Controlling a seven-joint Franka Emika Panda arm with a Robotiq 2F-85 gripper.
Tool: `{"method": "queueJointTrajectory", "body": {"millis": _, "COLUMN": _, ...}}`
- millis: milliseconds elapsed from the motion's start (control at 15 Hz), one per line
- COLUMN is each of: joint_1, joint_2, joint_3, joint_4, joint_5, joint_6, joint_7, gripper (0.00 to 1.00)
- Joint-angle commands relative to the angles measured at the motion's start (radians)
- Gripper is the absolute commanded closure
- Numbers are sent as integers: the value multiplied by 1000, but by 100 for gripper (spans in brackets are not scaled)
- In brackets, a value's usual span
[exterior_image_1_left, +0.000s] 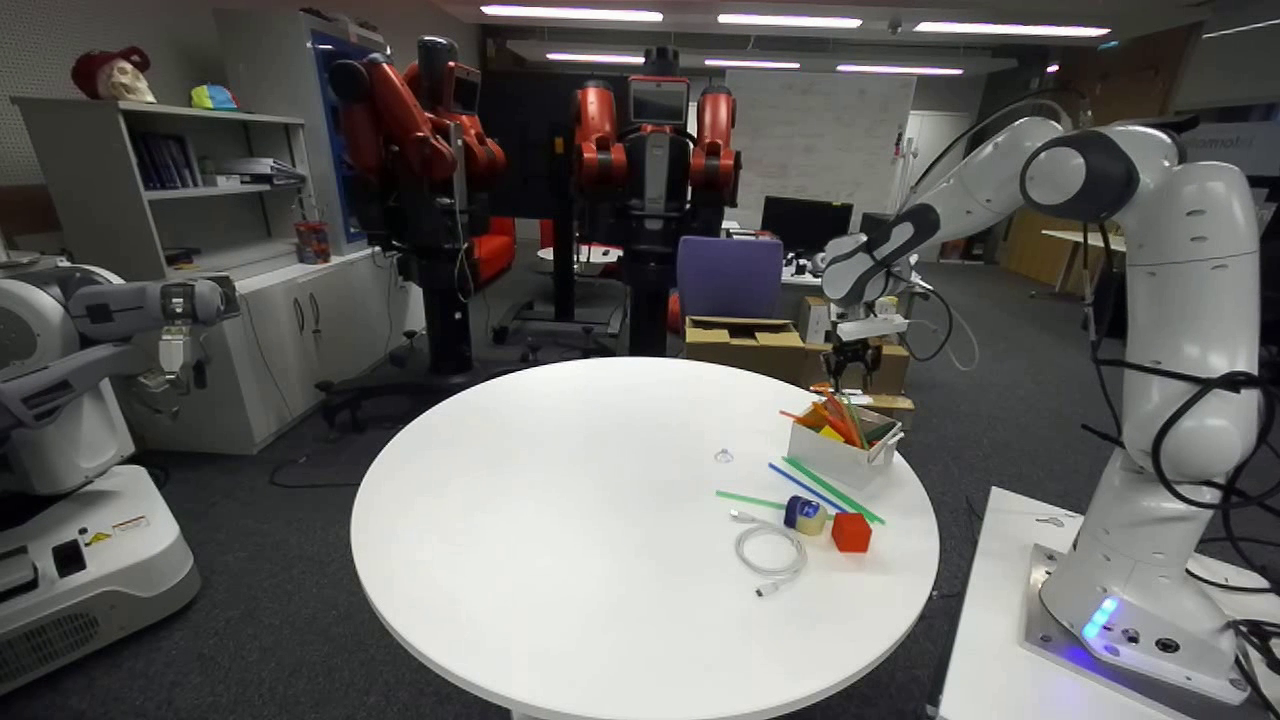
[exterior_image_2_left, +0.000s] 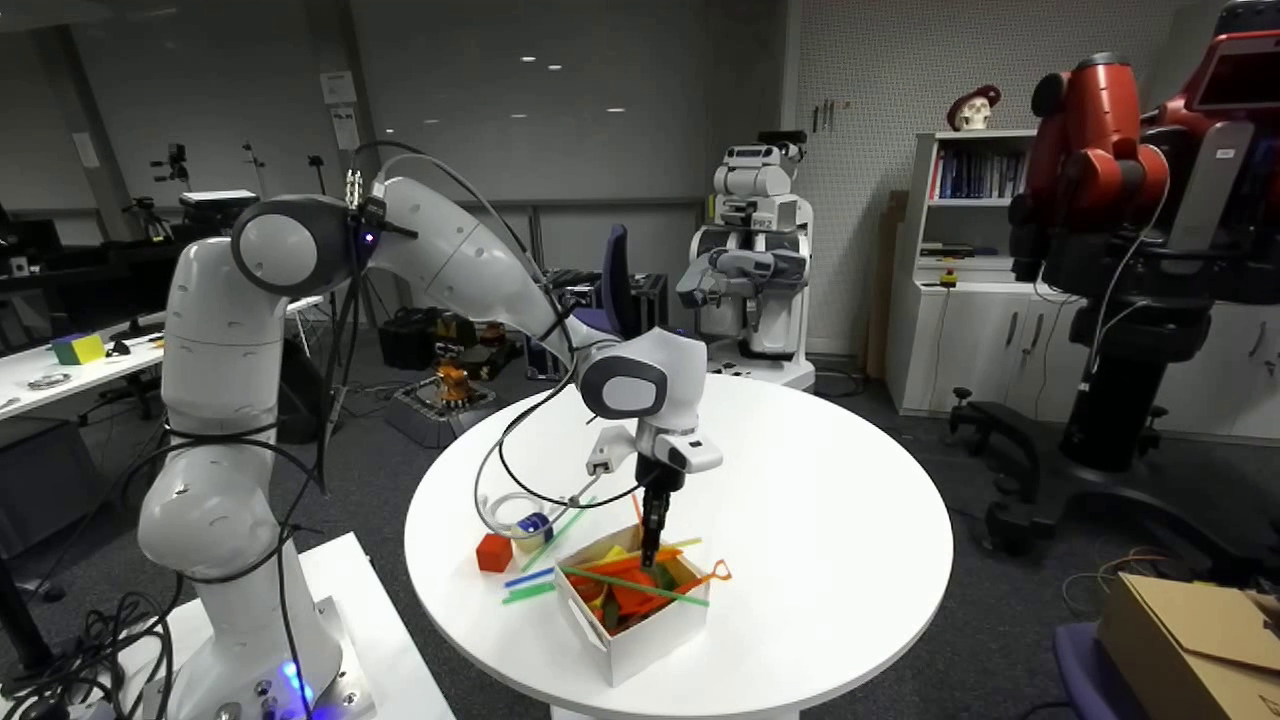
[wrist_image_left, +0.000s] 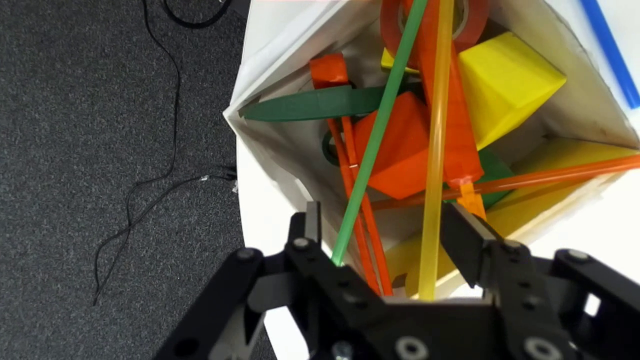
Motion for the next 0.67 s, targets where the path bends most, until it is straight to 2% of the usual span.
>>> {"method": "queueJointTrajectory", "body": {"millis": 0, "joint_1": -2, "joint_2": -78, "joint_3": -1, "joint_4": -77, "joint_5": 3, "joint_6": 42, "joint_7": -29, "gripper": 2}}
{"method": "queueJointTrajectory", "body": {"millis": 600, "joint_1": 29, "joint_2": -271, "joint_3": 24, "joint_4": -236, "joint_5": -42, "joint_6": 134, "joint_7": -61, "gripper": 0}}
